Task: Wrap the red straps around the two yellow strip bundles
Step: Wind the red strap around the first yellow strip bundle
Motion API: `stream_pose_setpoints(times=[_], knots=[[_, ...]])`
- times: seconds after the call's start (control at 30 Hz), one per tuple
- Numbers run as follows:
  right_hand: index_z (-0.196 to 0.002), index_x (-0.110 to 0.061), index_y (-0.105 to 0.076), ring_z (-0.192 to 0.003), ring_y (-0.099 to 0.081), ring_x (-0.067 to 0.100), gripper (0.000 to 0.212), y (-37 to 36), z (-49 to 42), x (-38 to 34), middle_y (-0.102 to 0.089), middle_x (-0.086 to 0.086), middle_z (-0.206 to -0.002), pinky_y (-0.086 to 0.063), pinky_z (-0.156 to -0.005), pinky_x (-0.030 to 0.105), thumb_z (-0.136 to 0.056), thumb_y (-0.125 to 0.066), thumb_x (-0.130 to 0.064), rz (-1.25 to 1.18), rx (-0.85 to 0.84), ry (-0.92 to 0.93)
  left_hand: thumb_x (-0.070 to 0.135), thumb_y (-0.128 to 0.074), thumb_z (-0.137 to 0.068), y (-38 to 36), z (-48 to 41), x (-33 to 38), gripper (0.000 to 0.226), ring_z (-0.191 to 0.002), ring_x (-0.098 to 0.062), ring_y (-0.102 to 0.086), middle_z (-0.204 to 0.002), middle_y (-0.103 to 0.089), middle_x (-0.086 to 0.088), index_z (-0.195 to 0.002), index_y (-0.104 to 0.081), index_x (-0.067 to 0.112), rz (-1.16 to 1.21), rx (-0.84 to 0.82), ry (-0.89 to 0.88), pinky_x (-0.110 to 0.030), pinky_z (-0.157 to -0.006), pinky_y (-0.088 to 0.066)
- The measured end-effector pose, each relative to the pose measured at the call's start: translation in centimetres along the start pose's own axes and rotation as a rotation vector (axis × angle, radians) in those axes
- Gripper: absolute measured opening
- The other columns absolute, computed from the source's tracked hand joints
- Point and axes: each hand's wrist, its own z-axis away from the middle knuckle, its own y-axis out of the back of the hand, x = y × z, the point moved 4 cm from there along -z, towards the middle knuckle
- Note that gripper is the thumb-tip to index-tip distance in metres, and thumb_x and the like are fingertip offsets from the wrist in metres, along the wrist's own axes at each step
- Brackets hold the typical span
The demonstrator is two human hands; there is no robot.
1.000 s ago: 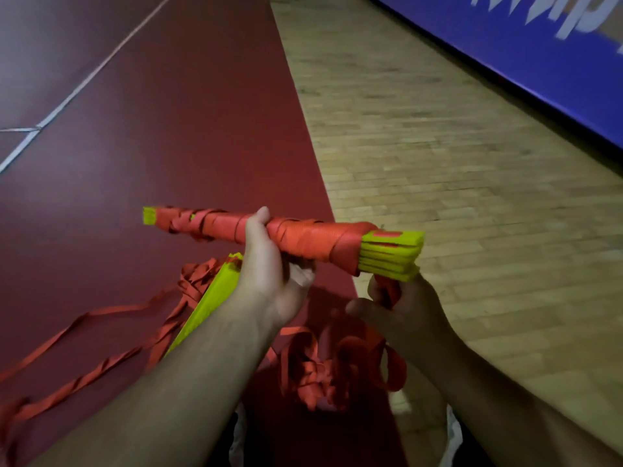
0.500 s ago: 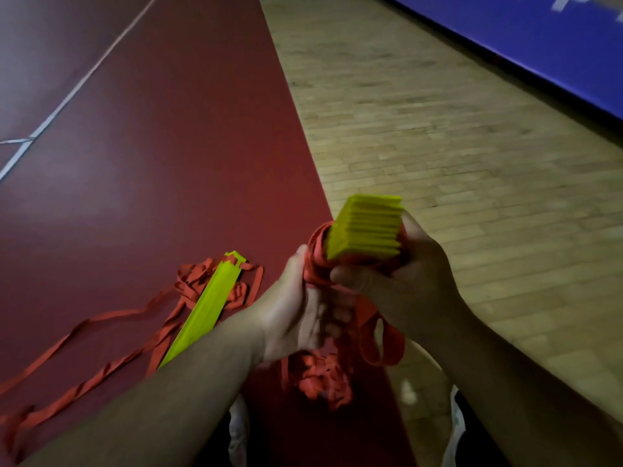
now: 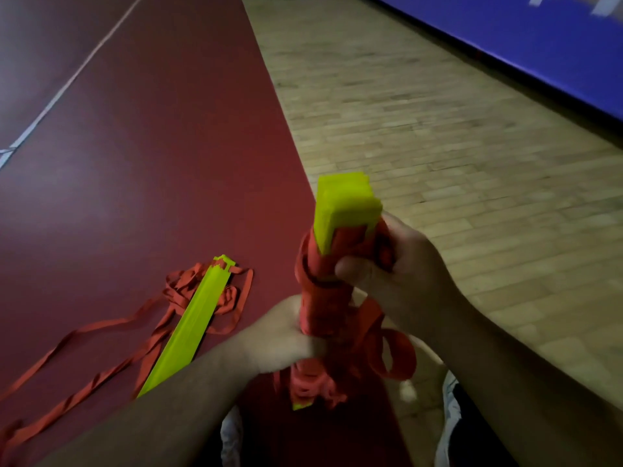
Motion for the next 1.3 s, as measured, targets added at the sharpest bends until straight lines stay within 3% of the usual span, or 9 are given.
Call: stream_pose_setpoints(times=[0.17,0.37,0.53,0.73,0.83,0.93,1.0,1.1,1.3], knots=[[-0.091,-0.049,-0.062,-0.069,-0.063,-0.003,0.05,3.5,-1.0,0.1,-0.068,-0.024,-0.077,-0.045,-0.056,0.014,-0.049,-0.077,-0.071,0.416,0.032,-0.201,0.033,-0.072,-0.064,2.0,0.1,-0.2,0.053,-0.076,-0.024,-0.063,-0.081,-0.067,-0.026,-0.088,-0.064,-0.013,0.11,0.249,0.044,-0.034,-0.073,-0.05],[-0.093,-0.021,-0.053,-0.063,-0.043,0.016,0.036,1.6,-0.7,1.6,-0.035,-0.012,-0.061,-0.028,-0.056,0.029,-0.083,-0.072,-0.051,0.98,-0.018,-0.025,0.054,-0.067,-0.06,2.3,-0.2,-0.6,0.052,-0.063,-0.02,-0.059,-0.066,-0.063,-0.011,-0.078,-0.06,0.006,-0.041,0.5,0.179,-0.046,-0.066,-0.051],[-0.081,-0.026,-0.046,-0.064,-0.048,0.018,0.028,1.0,-0.5,0.9,-0.042,-0.008,-0.065,-0.031,-0.054,0.029,-0.088,-0.056,-0.051,0.815,0.012,-0.082,0.063,-0.069,-0.062,2.2,-0.5,0.0,0.053,-0.062,-0.01,-0.058,-0.07,-0.065,-0.003,-0.085,-0.06,0.016,-0.168,0.591,0.207,-0.033,-0.061,-0.048],[-0.067,-0.03,-0.039,-0.062,-0.048,0.009,0.058,0.7,0.3,1.3,-0.047,-0.01,-0.065,-0.031,-0.053,0.028,-0.064,-0.051,-0.087,0.732,0.14,-0.258,0.023,-0.068,-0.086,1.3,-0.6,0.5,0.048,-0.082,-0.003,-0.059,-0.098,-0.056,0.003,-0.118,-0.032,0.019,-0.381,0.346,0.163,-0.008,-0.06,-0.038],[-0.071,-0.023,-0.059,-0.061,-0.055,0.006,0.055,1.4,0.2,2.4,-0.056,-0.008,-0.06,-0.042,-0.054,0.028,-0.069,-0.061,-0.078,0.647,0.268,-0.316,0.017,-0.066,-0.086,1.4,-0.5,0.0,0.058,-0.118,-0.014,-0.049,-0.123,-0.049,-0.001,-0.133,-0.032,0.014,-0.558,0.325,0.029,-0.017,-0.092,-0.036],[-0.069,-0.019,-0.066,-0.052,-0.052,0.001,0.039,2.1,0.0,2.9,-0.053,-0.017,-0.05,-0.039,-0.05,0.015,-0.076,-0.075,-0.056,0.455,0.348,-0.334,0.026,-0.075,-0.079,1.7,-0.5,0.5,0.058,-0.11,-0.011,-0.056,-0.115,-0.056,0.007,-0.126,-0.041,0.025,-0.62,0.365,-0.082,-0.019,-0.086,-0.039],[-0.066,-0.018,-0.063,-0.049,-0.046,0.002,0.038,2.3,-0.3,2.7,-0.047,-0.015,-0.049,-0.035,-0.047,0.013,-0.077,-0.077,-0.052,0.363,0.326,-0.284,0.041,-0.081,-0.068,2.2,-0.4,1.1,0.063,-0.095,-0.002,-0.062,-0.103,-0.065,0.015,-0.119,-0.045,0.034,-0.52,0.363,-0.068,-0.022,-0.077,-0.046],[-0.068,-0.022,-0.063,-0.05,-0.043,0.004,0.035,2.5,-0.5,2.1,-0.045,-0.011,-0.053,-0.038,-0.05,0.019,-0.072,-0.07,-0.056,0.23,0.234,-0.215,0.019,-0.085,-0.072,1.9,-0.2,1.3,0.043,-0.084,-0.001,-0.066,-0.09,-0.07,0.016,-0.106,-0.062,0.028,-0.132,0.121,-0.018,-0.022,-0.074,-0.051],[-0.066,-0.023,-0.057,-0.049,-0.047,0.014,0.031,3.5,-0.8,2.0,-0.05,-0.003,-0.051,-0.04,-0.051,0.031,-0.073,-0.067,-0.052,0.051,0.091,-0.156,0.014,-0.069,-0.076,0.8,0.7,1.2,0.037,-0.084,-0.022,-0.066,-0.094,-0.069,-0.01,-0.111,-0.062,0.004,0.464,-0.214,0.104,-0.034,-0.077,-0.055]])
